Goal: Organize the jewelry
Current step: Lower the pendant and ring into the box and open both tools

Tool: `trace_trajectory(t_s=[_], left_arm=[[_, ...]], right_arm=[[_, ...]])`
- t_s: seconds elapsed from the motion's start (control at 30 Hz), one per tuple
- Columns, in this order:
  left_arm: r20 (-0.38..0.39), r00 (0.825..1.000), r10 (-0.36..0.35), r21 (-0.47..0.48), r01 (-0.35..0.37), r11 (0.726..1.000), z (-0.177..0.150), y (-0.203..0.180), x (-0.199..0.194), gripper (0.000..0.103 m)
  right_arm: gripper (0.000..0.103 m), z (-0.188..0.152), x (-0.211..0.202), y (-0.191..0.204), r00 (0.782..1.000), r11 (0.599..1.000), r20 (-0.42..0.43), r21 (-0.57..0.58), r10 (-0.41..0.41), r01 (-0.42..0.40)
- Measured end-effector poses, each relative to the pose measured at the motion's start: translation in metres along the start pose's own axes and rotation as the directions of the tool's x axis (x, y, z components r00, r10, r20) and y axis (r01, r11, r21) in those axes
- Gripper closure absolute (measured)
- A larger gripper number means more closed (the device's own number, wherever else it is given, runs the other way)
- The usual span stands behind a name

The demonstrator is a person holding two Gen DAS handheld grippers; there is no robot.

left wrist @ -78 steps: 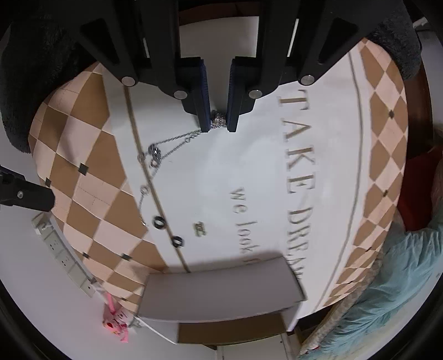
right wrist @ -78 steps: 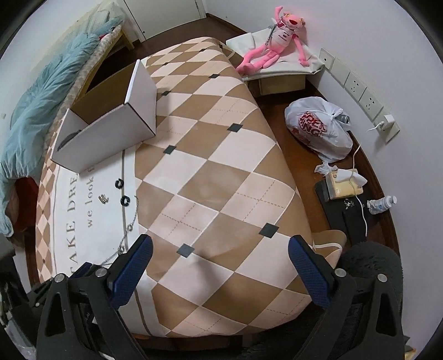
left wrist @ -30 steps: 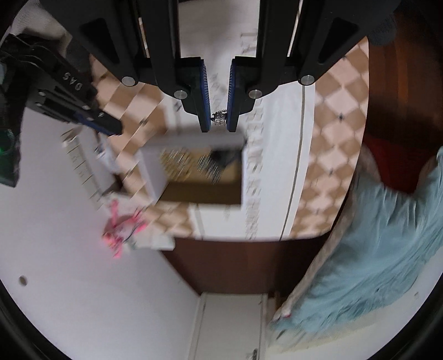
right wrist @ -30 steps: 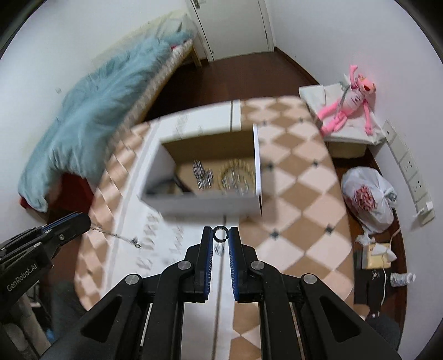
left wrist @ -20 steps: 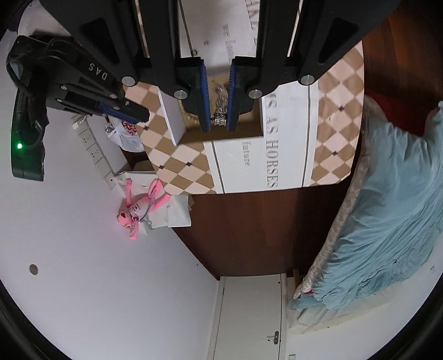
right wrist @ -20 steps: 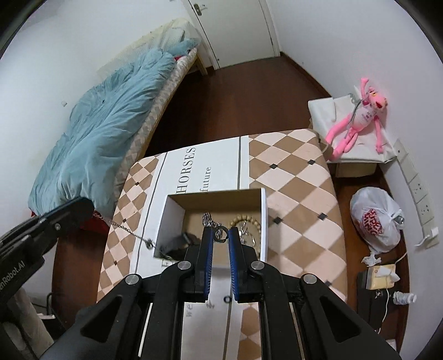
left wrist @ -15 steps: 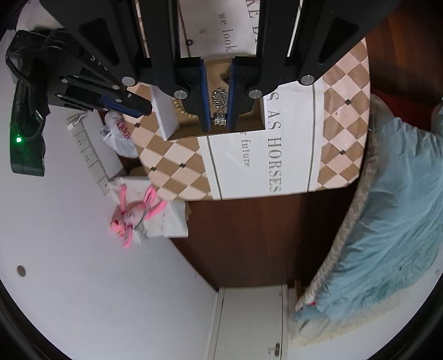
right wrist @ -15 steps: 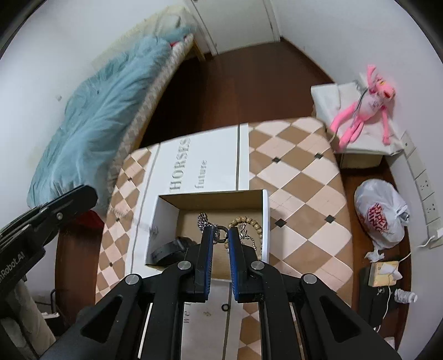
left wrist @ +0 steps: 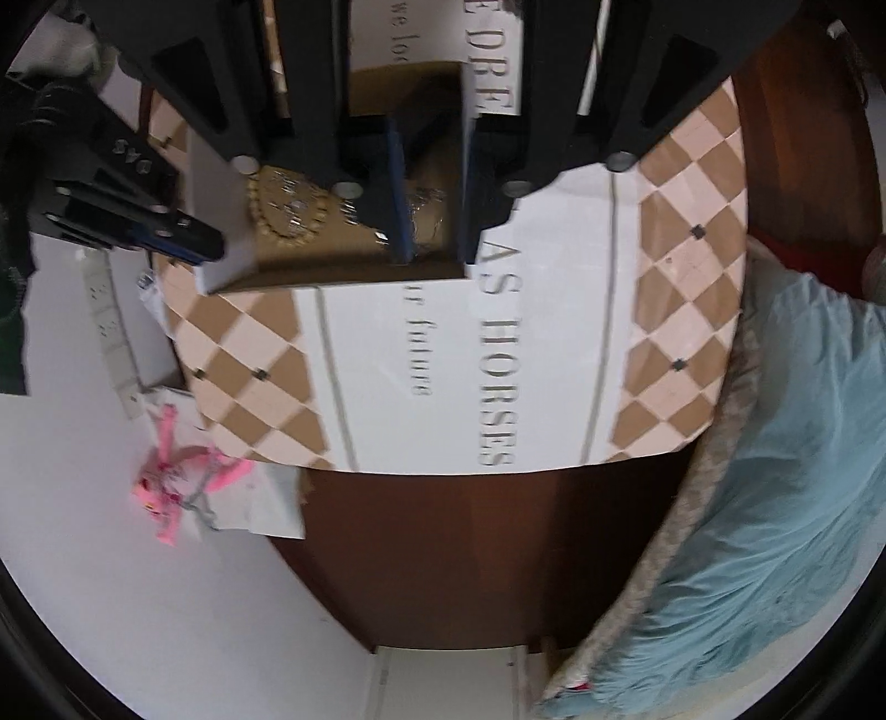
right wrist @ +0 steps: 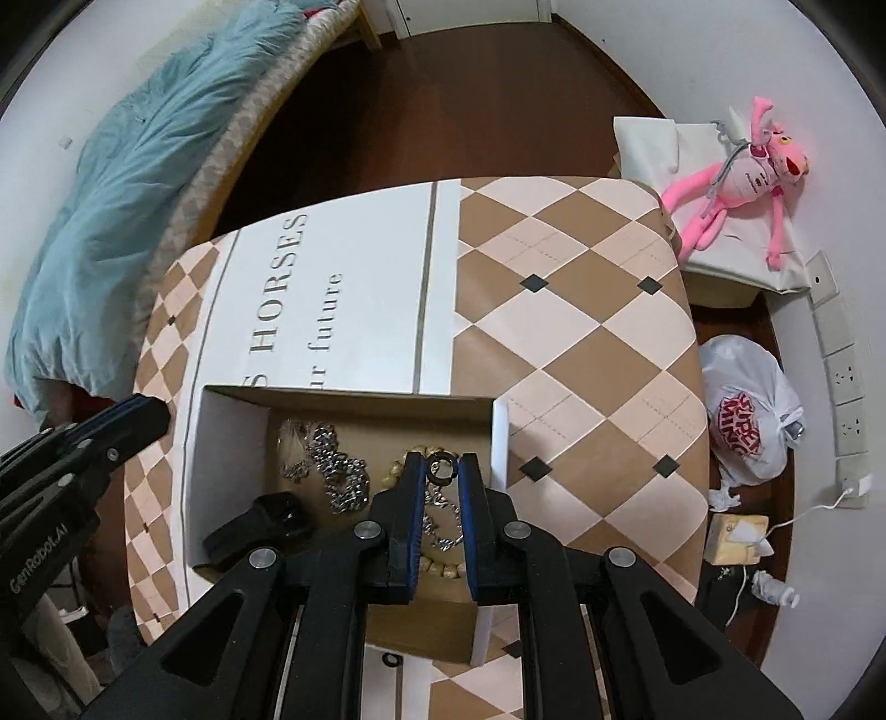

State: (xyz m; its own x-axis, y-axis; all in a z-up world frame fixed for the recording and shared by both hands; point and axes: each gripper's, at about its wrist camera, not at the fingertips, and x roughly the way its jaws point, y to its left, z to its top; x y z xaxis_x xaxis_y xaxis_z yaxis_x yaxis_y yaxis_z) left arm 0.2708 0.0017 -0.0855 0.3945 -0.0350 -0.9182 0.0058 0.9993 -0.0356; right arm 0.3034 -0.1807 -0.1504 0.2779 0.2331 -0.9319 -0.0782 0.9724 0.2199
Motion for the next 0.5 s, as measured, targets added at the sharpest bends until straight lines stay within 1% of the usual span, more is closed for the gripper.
trace_trajectory(t_s=[0.03, 0.07, 0.1, 0.13, 0.17, 0.27, 0.3, 0.33, 0.37, 0.4, 0.43, 0.47, 0.5], left_arm=[[0.005, 1.0, 0.006, -0.003, -0.006, 1.0, 0.001, 0.002, 0.0, 0.064], [0.019, 0.999, 0.026, -0.009, -0.026, 1.0, 0.001, 0.004, -0.001, 0.056], [0.026, 0.999, 0.04, -0.013, -0.04, 0.999, 0.002, 0.006, -0.001, 0.037], [0.038, 0.998, 0.055, -0.019, -0.054, 0.998, 0.002, 0.009, -0.002, 0.021], [0.047, 0.997, 0.062, -0.025, -0.061, 0.998, 0.001, 0.011, -0.002, 0.018], [0.049, 0.996, 0.075, -0.036, -0.074, 0.997, -0.004, 0.017, 0.0, 0.013], [0.053, 0.996, 0.079, -0.036, -0.077, 0.996, -0.006, 0.018, 0.001, 0.008], [0.058, 0.995, 0.083, -0.033, -0.081, 0.996, -0.009, 0.019, 0.001, 0.006], [0.062, 0.994, 0.087, -0.031, -0.086, 0.996, -0.011, 0.019, 0.001, 0.006], [0.068, 0.993, 0.094, -0.028, -0.093, 0.995, -0.015, 0.019, 0.002, 0.006], [0.069, 0.993, 0.098, -0.027, -0.096, 0.995, -0.018, 0.018, 0.002, 0.005], [0.067, 0.993, 0.102, -0.026, -0.1, 0.995, -0.021, 0.018, 0.003, 0.005], [0.065, 0.993, 0.103, -0.025, -0.102, 0.994, -0.026, 0.018, 0.004, 0.005]], right_arm=[[0.089, 0.002, -0.001, 0.0, 1.0, 1.0, 0.002, -0.001, -0.001, 0.001], [0.086, 0.003, -0.002, 0.0, 1.0, 1.0, 0.006, 0.0, -0.006, 0.006], [0.084, 0.003, -0.003, -0.001, 1.0, 1.0, 0.011, 0.001, -0.009, 0.009], [0.079, 0.003, -0.004, -0.001, 1.0, 1.0, 0.013, 0.003, -0.007, 0.007], [0.074, 0.003, -0.005, -0.002, 1.0, 1.0, 0.014, 0.004, -0.007, 0.007], [0.069, 0.0, -0.01, -0.003, 0.999, 0.999, 0.032, 0.006, -0.033, 0.033], [0.067, -0.002, -0.011, -0.004, 0.999, 0.999, 0.034, 0.009, -0.041, 0.041], [0.057, -0.003, -0.011, -0.003, 0.998, 0.998, 0.036, 0.009, -0.057, 0.056], [0.041, -0.006, -0.012, -0.003, 0.996, 0.997, 0.041, 0.001, -0.078, 0.078], [0.032, -0.01, -0.013, -0.001, 0.994, 0.995, 0.048, -0.012, -0.1, 0.101], [0.018, -0.013, -0.013, 0.0, 0.991, 0.992, 0.051, -0.021, -0.122, 0.123], [0.01, -0.017, -0.013, 0.002, 0.988, 0.989, 0.054, -0.033, -0.144, 0.145], [0.008, -0.022, -0.013, 0.004, 0.986, 0.986, 0.055, -0.045, -0.159, 0.162]])
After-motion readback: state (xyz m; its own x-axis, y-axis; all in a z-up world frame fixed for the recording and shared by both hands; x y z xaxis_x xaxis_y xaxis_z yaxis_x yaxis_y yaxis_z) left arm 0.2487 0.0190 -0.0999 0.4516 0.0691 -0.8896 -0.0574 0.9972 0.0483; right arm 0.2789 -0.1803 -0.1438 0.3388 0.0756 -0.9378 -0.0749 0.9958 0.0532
